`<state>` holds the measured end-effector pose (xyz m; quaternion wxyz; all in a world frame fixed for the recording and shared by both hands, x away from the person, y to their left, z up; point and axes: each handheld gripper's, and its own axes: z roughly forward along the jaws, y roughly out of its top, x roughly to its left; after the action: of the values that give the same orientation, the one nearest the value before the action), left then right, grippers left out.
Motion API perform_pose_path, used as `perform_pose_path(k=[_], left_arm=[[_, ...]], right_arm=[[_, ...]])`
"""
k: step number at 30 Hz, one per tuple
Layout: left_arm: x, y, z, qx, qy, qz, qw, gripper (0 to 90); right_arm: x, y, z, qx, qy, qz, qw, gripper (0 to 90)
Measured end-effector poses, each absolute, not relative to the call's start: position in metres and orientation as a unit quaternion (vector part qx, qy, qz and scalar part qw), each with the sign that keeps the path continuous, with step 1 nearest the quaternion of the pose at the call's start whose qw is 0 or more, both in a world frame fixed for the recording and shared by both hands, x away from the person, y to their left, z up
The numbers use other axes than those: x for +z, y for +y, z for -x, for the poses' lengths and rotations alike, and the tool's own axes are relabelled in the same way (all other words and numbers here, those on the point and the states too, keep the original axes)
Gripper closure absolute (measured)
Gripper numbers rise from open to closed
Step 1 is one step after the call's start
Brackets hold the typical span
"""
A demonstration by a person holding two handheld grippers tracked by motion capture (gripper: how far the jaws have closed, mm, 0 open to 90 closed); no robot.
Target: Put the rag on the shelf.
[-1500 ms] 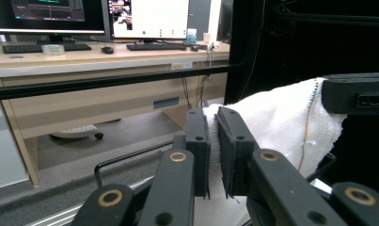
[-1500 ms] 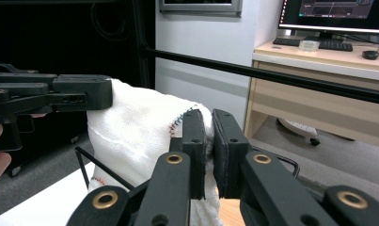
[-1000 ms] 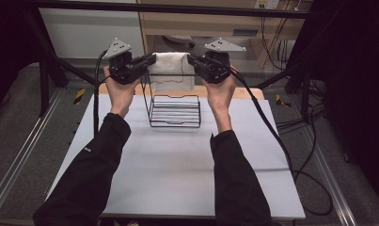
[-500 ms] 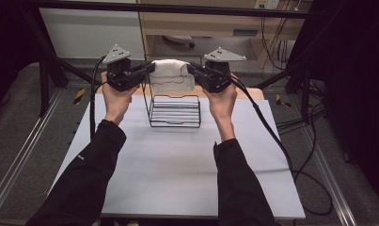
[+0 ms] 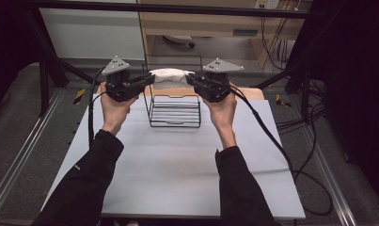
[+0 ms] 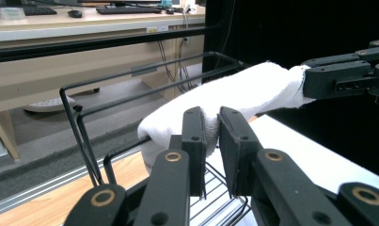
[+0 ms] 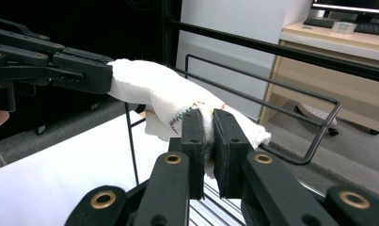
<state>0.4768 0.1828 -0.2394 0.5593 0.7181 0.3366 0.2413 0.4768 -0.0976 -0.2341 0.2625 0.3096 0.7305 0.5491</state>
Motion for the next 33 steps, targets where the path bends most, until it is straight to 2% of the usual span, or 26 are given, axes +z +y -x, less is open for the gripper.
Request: perform_pose_path(k=[12,21,33], left_arm=[[-0.227,0.191,-0.467,0.244,0.34,-0.721,0.552,76.7],[-0.21,0.177,-0.488,0.242,0.364,-0.724,0.534,87.9],[-0.222,0.168,-0.491,0.209,0.36,-0.745,0.52,89.4]], right_arm=[[-0.242,-0.099,-0.476,0.549,0.732,-0.306,0.261,83.7],[-0.245,-0.099,-0.476,0.549,0.734,-0.302,0.26,83.5],[-0.248,-0.099,-0.475,0.546,0.737,-0.299,0.263,82.9]])
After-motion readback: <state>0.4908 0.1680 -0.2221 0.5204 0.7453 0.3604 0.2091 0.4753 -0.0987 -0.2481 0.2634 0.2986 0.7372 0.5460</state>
